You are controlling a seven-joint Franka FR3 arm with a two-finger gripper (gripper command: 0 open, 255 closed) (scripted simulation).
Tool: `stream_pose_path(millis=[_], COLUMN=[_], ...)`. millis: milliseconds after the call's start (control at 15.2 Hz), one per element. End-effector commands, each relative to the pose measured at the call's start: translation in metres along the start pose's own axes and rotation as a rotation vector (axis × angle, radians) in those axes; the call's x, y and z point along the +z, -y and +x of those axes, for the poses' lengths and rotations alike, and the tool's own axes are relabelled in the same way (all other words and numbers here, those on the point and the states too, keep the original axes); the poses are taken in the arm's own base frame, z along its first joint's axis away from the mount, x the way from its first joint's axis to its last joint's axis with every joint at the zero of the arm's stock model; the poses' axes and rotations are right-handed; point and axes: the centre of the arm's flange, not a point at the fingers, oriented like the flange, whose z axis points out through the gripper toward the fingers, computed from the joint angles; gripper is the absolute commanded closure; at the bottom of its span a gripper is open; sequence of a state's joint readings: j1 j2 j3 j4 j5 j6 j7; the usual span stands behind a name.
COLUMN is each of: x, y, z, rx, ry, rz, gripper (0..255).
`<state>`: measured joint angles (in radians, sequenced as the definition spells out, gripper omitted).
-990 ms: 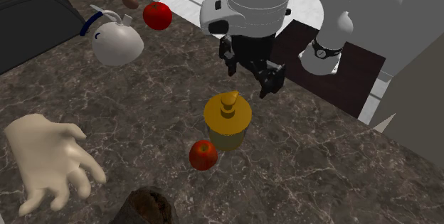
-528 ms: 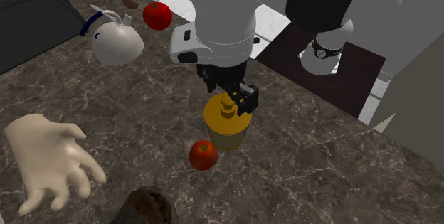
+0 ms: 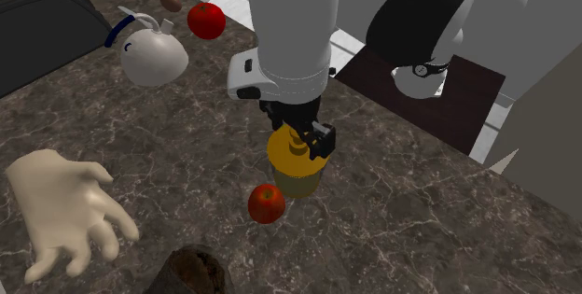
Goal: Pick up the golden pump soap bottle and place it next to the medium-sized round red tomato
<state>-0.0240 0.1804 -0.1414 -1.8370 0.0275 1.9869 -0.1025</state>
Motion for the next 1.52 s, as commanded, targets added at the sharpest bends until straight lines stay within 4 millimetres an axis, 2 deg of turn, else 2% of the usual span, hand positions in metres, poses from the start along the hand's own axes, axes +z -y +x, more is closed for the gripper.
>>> stream_pose_path(millis=[0,198,264,858,1452], x=[0.001,0.000,0.000,0.001,-0.047], y=[0.000,0.000,0.000,0.000,0.000], z=[0.000,0.000,0.000,0.000,-0.001], rx=[0.000,0.000,0.000,0.000,0.000], ry=[0.000,0.000,0.000,0.000,0.000], rz=[0.000,0.000,0.000,0.000,0.000], gripper=[0,0,255,255,255])
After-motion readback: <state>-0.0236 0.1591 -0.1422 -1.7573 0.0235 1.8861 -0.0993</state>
